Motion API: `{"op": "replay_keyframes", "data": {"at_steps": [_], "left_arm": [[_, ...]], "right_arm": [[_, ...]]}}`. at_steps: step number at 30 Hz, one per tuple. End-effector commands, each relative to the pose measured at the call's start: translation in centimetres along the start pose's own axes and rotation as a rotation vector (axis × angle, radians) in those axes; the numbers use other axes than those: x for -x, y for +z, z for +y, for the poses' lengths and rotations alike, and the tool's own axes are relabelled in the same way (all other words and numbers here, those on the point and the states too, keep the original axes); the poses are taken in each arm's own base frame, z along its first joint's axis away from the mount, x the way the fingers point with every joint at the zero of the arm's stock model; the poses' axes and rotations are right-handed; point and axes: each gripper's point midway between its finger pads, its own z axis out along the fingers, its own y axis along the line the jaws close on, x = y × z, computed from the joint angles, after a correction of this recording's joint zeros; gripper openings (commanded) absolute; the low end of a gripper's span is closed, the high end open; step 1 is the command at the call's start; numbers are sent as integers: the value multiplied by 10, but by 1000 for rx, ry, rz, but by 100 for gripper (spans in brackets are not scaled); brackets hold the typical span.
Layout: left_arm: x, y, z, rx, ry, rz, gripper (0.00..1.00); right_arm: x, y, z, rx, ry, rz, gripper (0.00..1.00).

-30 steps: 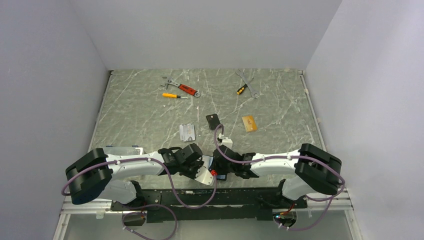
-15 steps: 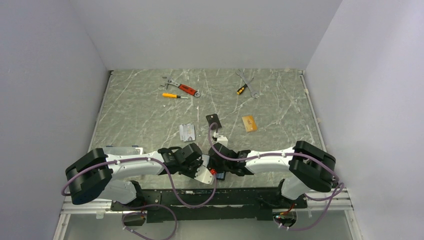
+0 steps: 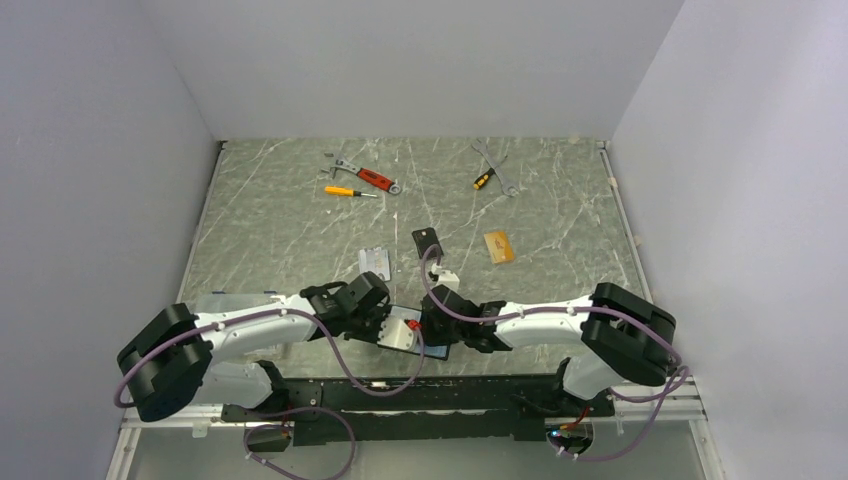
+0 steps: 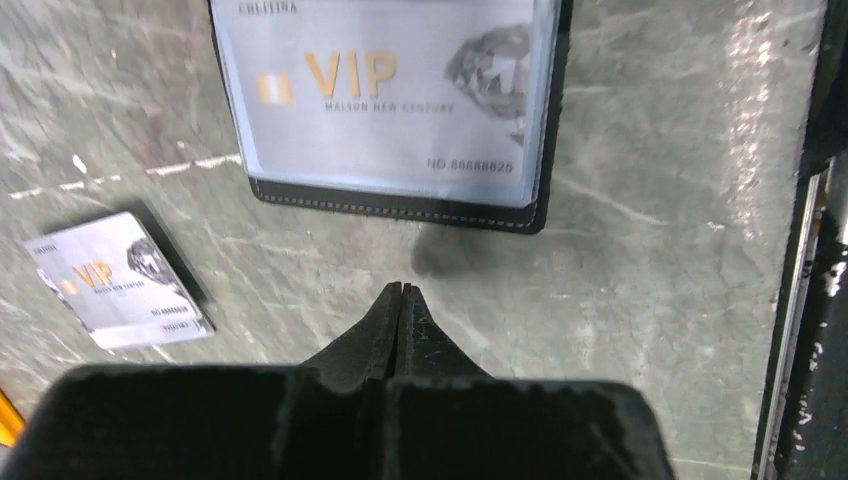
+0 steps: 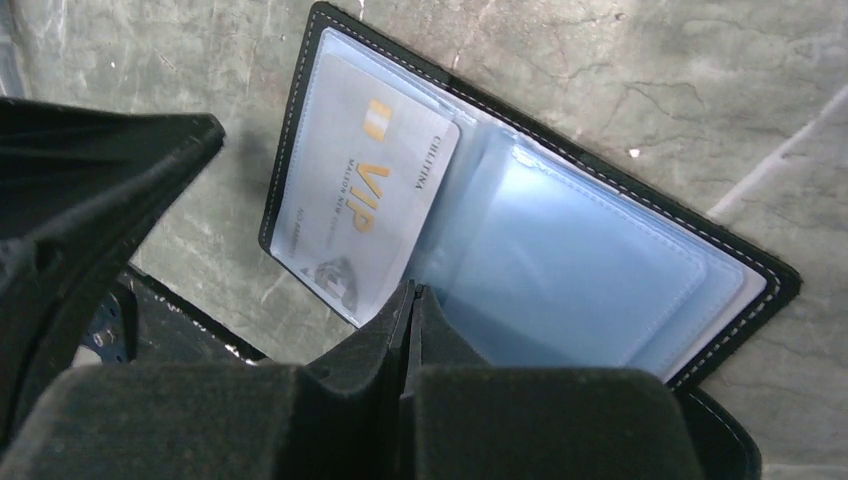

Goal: Put the credit cards into the card holder
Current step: Insert the credit card into the card holder.

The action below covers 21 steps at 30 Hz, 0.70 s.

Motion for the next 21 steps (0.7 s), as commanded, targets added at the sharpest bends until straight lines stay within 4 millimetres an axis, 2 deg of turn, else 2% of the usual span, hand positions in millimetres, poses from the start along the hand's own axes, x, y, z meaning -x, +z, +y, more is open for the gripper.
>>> {"op": "replay_keyframes", "data": {"at_steps": [1,6,17,21], "left_arm": [[-3,-7,1,-6,-57,-7,1],[3,1,-3,-45,-77,-21,1],[23,16,-11,-84,-50,-47,0],[27,14,-11,-85,-47,-51,1]], "right_arm": [[4,-5,-5,-4,15,-29,0],[5,-2,-3,-1,16,-29,0],[14,9,18,26,-12,-26,0],[20,3,15,22,-5,-40,0]]}}
